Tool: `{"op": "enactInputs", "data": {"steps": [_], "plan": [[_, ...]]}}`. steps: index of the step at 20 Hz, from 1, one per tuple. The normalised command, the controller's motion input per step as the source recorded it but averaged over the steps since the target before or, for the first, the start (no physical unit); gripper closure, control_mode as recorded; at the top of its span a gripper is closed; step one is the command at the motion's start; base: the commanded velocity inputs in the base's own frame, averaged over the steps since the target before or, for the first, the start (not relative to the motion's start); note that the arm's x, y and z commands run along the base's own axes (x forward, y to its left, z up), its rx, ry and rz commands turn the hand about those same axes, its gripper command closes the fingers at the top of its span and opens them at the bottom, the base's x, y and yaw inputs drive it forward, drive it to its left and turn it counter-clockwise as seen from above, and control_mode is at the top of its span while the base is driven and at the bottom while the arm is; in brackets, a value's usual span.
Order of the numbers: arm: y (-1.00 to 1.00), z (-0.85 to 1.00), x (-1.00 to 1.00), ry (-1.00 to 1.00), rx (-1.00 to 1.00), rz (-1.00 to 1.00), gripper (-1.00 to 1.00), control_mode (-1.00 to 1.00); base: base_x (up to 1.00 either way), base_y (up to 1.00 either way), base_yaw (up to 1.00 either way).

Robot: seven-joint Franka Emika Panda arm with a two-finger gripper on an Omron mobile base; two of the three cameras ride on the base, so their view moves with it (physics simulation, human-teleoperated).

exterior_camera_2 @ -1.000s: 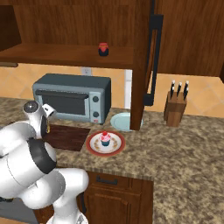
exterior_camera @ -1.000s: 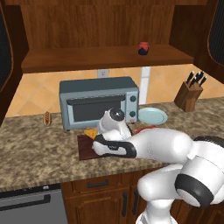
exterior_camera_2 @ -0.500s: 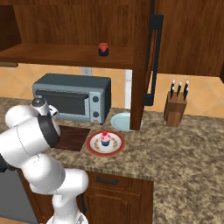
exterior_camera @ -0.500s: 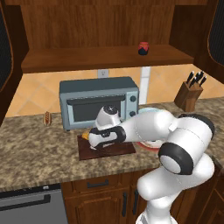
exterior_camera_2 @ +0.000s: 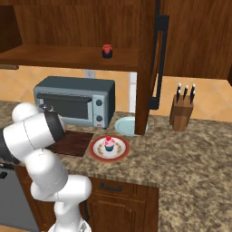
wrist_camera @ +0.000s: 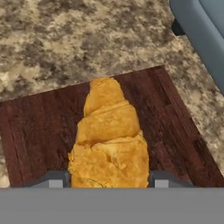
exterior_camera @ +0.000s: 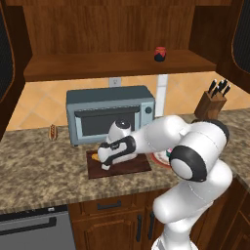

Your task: From the different types of pastries on the counter, select a croissant and place it on the cutting board. Then retrieve a jar of jam from the cabinet and place it alongside the croissant on the cutting board.

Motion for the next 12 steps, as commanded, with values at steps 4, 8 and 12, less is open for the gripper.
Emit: {"op": "enactInputs", "data": {"steps": [4, 8, 12], "plan": [[0.03, -0.08, 0.3, 0.0, -0.03, 0.02, -1.0, -1.0, 0.0, 0.0, 0.0], [0.0, -0.03, 0.04, 0.0, 0.0, 0.0, -1.0, -1.0, 0.0, 0.0, 0.0], [0.0, 0.0, 0.0, 0.0, 0.0, 0.0, -1.0, -1.0, 0.0, 0.0, 0.0]]}}
